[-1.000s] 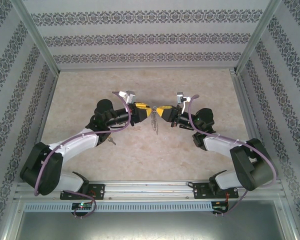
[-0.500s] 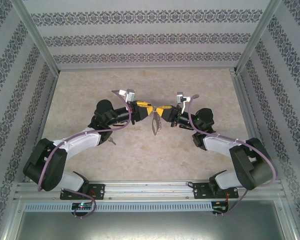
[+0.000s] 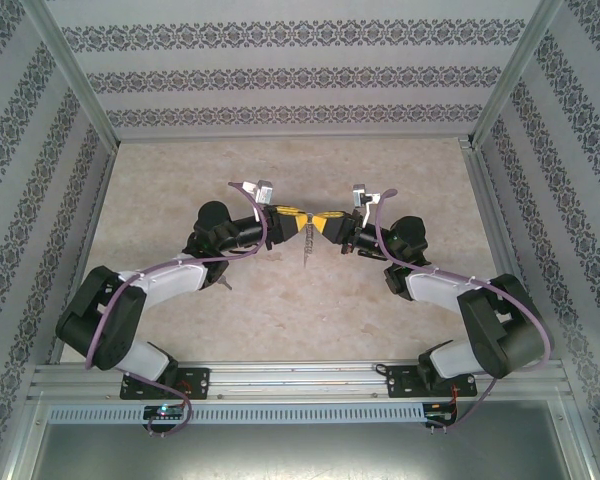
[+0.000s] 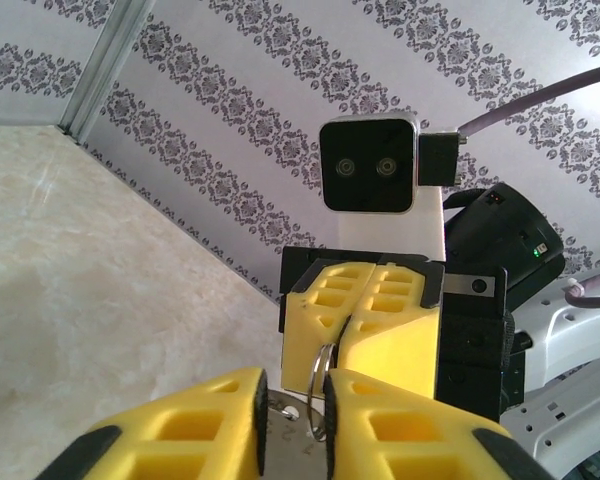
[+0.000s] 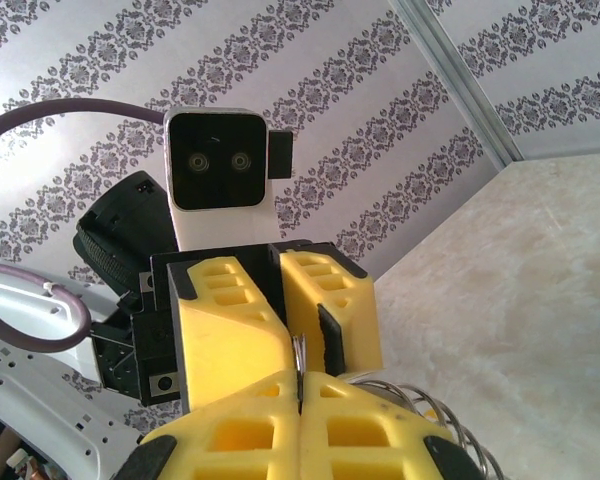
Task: Put the keys on the keyring
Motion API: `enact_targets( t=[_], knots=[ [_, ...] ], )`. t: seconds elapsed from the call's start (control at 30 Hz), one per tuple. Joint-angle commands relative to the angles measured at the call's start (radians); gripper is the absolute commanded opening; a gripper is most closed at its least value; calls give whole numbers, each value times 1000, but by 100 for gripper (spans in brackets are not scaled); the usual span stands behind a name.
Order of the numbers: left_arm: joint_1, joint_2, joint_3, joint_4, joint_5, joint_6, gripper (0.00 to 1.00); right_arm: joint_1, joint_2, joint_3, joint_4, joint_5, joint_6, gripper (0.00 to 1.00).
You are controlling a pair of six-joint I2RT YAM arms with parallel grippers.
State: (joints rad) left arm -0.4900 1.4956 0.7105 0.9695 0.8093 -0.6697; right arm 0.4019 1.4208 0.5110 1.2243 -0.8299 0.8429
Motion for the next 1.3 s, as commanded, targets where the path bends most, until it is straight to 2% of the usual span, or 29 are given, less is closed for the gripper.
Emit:
enact_targets(
  t=[0.0,0.3,0.43,0.53,0.57,0.6,0.67,0.73,0.8,0.93,1.03,1.13,1.2,1.27],
  knots=[
    [-2,15,-4,100,24,-26,19,6,13,33,71,2,1,0],
    [-13,42,11,119,44,-40,8,7,27,33,82,2,3,0],
    [-15,50,10,136,47,-44,0,5,27,31,84,2,4,0],
    [-18,51,10,147,51,-40,0,0,26,29,82,4,10,0],
    [-17,47,9,145,50,-34,0,-8,23,26,78,8,15,3],
    [-17,43,11,134,51,-22,0,-17,21,22,77,11,22,16],
    [-16,24,16,88,53,22,0,-51,9,4,74,17,40,51],
    [-16,1,22,32,52,80,0,-84,-9,-16,61,21,52,66],
    [-17,-22,39,-56,62,150,0,-113,-32,-33,31,22,50,75],
    [-16,-57,102,-262,96,312,0,-152,-95,-56,-123,66,0,81],
    [-17,-72,160,-451,106,450,0,-167,-148,-90,-245,173,-51,85],
    [-16,-70,227,-642,117,578,0,-168,-221,-128,-348,320,-94,97],
    [-17,-65,265,-737,130,649,0,-168,-269,-130,-446,369,-144,98],
    [-16,-56,297,-816,140,705,0,-168,-301,-118,-537,354,-204,98]
  ],
)
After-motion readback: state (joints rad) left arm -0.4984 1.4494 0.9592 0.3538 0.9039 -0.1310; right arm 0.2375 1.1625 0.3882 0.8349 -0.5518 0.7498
